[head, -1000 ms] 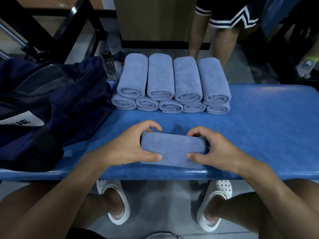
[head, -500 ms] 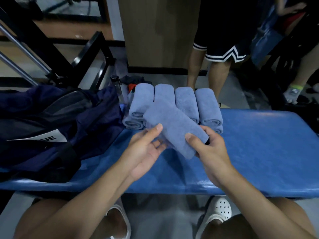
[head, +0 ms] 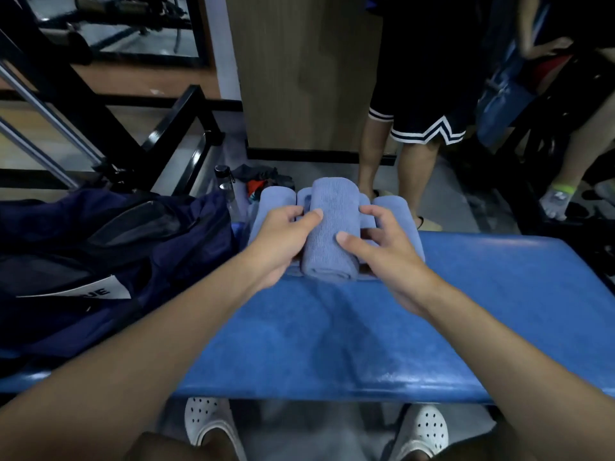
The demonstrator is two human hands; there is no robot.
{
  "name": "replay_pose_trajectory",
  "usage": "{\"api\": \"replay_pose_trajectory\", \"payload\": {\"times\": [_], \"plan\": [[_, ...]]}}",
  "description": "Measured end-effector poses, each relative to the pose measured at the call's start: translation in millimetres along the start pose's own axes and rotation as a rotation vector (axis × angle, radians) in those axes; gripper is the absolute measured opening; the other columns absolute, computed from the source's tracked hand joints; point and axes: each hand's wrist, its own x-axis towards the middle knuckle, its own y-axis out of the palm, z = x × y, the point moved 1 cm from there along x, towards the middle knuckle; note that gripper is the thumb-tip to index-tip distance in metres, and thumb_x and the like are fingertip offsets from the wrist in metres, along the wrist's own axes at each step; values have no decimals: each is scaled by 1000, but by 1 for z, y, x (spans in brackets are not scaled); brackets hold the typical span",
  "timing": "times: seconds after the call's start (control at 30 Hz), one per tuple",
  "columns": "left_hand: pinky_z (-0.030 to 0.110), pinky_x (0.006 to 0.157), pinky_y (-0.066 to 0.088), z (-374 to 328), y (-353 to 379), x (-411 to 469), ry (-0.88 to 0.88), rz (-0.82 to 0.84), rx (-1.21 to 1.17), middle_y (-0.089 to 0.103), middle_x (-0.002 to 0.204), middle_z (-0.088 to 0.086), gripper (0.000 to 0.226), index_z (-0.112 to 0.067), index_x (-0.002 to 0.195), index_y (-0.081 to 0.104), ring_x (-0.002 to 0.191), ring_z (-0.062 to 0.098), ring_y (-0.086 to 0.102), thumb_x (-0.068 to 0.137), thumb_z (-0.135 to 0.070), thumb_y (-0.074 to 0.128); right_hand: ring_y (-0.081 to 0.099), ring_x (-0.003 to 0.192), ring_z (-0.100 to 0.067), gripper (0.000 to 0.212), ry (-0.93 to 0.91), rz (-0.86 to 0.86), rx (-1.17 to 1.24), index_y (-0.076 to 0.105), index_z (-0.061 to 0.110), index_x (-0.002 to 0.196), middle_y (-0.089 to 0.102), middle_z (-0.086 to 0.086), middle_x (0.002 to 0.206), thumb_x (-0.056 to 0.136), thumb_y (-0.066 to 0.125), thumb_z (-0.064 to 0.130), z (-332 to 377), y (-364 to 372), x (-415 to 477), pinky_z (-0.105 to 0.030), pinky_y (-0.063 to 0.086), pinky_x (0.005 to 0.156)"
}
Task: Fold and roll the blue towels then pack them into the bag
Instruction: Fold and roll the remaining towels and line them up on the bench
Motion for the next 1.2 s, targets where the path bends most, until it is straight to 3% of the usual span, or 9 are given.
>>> {"api": "replay_pose_trajectory", "payload": {"times": [0.13,0.23,0.37,0.5,0.67,0.8,1.0,1.1,1.2], "plan": [[44,90,57,-20,-4,37,124,-175,191,69,106,8,10,-15,94,64,96,20,68,97,-24,63,68,89,-17,55,0,-58,-100,44,27,128,66,-6,104,84,75,27,9,8,43,-29,58,70],[35,88,53,-23,-16,64,189,-292,355,62,112,3,21,-13,108,61,101,18,61,93,-28,67,66,94,-19,62,-4,-67,-185,43,23,133,63,-7,104,82,77,31,10,19,71,-35,57,83],[26,77,47,-14,-34,82,204,-357,447,60,109,-1,19,-14,107,60,91,12,57,94,-27,65,60,84,-16,62,-33,-66,-290,44,18,135,55,1,91,84,75,32,8,38,94,-31,55,80],[36,81,50,-7,-41,85,198,-313,616,65,94,4,19,-14,96,61,87,19,60,93,-32,65,57,112,-23,72,-4,10,-510,37,12,144,55,-7,120,85,73,34,4,44,101,-39,49,98],[45,82,53,-6,-46,83,304,-301,757,71,93,22,32,5,85,66,74,20,57,94,-25,62,53,115,-27,55,-59,-33,-668,51,3,128,54,-14,125,87,70,34,10,47,97,-35,45,96],[35,84,54,-13,-58,73,297,-277,736,72,91,5,20,-8,89,70,90,19,66,95,-25,61,45,124,-26,58,-81,-61,-749,50,13,133,43,-11,133,86,69,41,13,48,89,-25,36,93],[18,62,44,-29,-105,34,342,-276,849,66,78,-6,14,-13,86,67,72,8,60,94,-16,57,46,116,-24,32,-294,-65,-767,59,16,118,55,-5,121,89,65,27,29,76,61,-36,41,98],[30,69,50,-31,-146,13,367,-284,962,60,74,-9,12,-15,84,65,69,9,57,93,-13,57,53,104,-21,24,-367,76,-727,61,13,111,60,-7,113,88,65,19,30,112,49,-34,44,93],[37,79,51,-30,-196,-8,361,-334,1092,59,83,-5,9,-16,85,64,81,21,61,91,-14,58,56,96,-21,27,-347,182,-743,59,14,113,60,-9,112,88,67,22,23,150,46,-33,46,87]]}}
